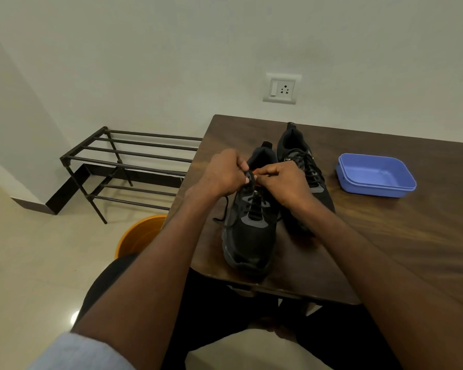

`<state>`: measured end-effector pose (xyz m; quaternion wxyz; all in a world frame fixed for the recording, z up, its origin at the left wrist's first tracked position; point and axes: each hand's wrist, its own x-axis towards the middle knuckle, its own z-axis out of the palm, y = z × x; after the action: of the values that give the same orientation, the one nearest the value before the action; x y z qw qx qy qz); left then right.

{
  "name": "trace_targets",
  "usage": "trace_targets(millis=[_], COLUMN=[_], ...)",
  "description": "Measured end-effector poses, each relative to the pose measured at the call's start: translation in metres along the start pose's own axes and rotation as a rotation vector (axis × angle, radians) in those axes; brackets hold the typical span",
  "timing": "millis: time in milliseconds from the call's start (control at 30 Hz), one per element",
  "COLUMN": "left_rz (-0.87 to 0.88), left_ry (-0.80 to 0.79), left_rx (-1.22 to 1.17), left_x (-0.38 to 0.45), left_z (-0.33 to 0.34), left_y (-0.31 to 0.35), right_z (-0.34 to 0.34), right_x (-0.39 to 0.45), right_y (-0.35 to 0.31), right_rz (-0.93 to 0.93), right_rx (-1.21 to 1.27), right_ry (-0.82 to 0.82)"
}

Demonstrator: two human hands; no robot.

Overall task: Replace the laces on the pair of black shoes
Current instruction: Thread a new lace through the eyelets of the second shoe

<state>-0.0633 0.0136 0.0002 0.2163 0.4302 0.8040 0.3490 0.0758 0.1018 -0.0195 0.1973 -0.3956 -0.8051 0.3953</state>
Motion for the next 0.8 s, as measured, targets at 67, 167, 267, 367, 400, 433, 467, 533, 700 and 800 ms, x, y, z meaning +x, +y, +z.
trace_targets(millis=[67,167,267,367,400,433,467,533,700,800], left_rz=[0.003,0.041,0.081,0.143,0.167,0.202,0.251,0.303,0.066,0.07], left_ry=[0.008,0.061,0.109,0.189,0.173,0.171,0.198,0.322,0.01,-0.055], left_rx=[0.003,0.084,0.147,-0.083,-0.261,-0.435,-0.549,-0.543,0.194,0.321], left_x=[-0.001,-0.003,-0.009,-0.012,-0.014,-0.015,-0.015,-0.015,-0.006,-0.007], left_z=[0.0,0.002,-0.001,-0.011,-0.016,-0.022,-0.027,-0.033,-0.018,-0.011], left_y=[-0.002,-0.002,0.005,0.017,0.023,0.028,0.032,0.032,0.007,0.006], right_z=[-0.002,-0.007,-0.018,-0.023,-0.023,-0.024,-0.025,-0.026,-0.022,-0.02], right_x=[-0.001,-0.002,-0.006,-0.01,-0.012,-0.013,-0.014,-0.017,-0.018,-0.022], right_y=[-0.004,-0.01,-0.017,-0.02,-0.021,-0.021,-0.022,-0.025,-0.025,-0.027], right_rz=[-0.023,-0.02,0.016,0.024,0.017,0.007,-0.002,-0.013,-0.056,-0.057], right_rx=[-0.064,-0.137,-0.174,-0.341,-0.392,-0.431,-0.452,-0.476,-0.57,-0.598], right_ry=[-0.048,-0.133,-0.231,-0.294,-0.285,-0.268,-0.253,-0.243,-0.177,-0.177])
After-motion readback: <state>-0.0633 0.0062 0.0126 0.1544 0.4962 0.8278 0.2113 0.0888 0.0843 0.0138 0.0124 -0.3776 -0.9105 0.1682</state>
